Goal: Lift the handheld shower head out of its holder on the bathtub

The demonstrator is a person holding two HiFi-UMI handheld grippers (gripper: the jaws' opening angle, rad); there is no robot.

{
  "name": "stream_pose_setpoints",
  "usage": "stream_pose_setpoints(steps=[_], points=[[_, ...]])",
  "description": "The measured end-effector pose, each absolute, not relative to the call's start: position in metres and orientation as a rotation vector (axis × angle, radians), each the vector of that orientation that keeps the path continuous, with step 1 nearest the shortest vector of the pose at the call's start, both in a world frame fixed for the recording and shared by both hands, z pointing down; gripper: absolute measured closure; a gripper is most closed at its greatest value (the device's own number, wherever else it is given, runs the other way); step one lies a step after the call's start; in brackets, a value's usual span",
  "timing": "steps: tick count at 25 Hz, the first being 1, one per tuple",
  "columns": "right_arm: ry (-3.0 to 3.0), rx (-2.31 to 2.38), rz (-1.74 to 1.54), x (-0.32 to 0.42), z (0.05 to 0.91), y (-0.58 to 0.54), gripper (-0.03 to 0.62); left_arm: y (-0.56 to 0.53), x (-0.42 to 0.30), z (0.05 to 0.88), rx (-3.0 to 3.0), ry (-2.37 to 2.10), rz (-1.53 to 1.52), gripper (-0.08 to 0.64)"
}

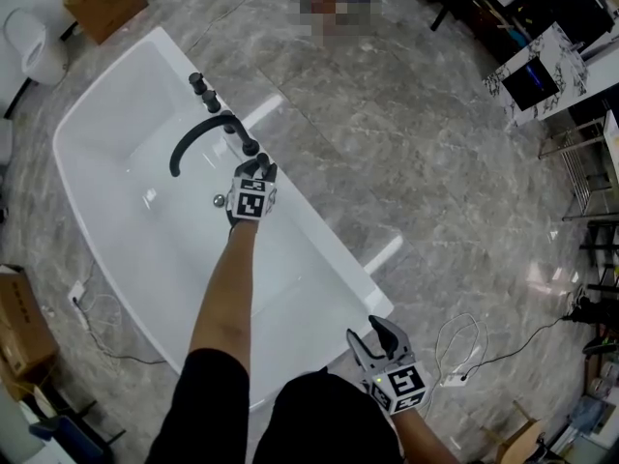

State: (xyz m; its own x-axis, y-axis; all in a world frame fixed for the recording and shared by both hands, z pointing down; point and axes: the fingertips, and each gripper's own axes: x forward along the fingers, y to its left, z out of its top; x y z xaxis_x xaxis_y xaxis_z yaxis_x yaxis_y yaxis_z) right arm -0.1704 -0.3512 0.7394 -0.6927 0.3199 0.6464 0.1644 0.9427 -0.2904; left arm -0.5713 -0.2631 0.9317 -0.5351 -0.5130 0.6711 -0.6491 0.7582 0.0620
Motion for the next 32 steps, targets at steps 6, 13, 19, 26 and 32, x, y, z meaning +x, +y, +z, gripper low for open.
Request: stream_pose_setpoints(steps=[6, 13, 19, 26, 32], points=[[-2.415, -0.373, 0.228, -0.184, 0.713, -0.345, 0.403, -0.248, -0.563, 0.921, 0.893, -2.229, 0.33, 0.434], [-2.512, -0.31, 0.26, -0.189, 0.662, -0.356, 0.416, -0.239, -0.559, 0.862, 0.879, -2.293, 0.261, 0.434], [-2.561, -0.301, 0.269, -0.184, 0.629, -0.357, 0.417, -0.24, -0.563, 0.791, 0.912, -2.362, 0.237, 0.434], [-2.59, -0.325, 0.266, -0.163, 0.603, -0.342, 0.417, -0.241, -0.564, 0.699, 0.967, -2.452, 0.222, 0.434], [-2.606, -0.339, 0.277, -0.142, 0.59, -0.342, 0.422, -0.257, -0.555, 0.636, 1.049, -2.496, 0.268, 0.434]])
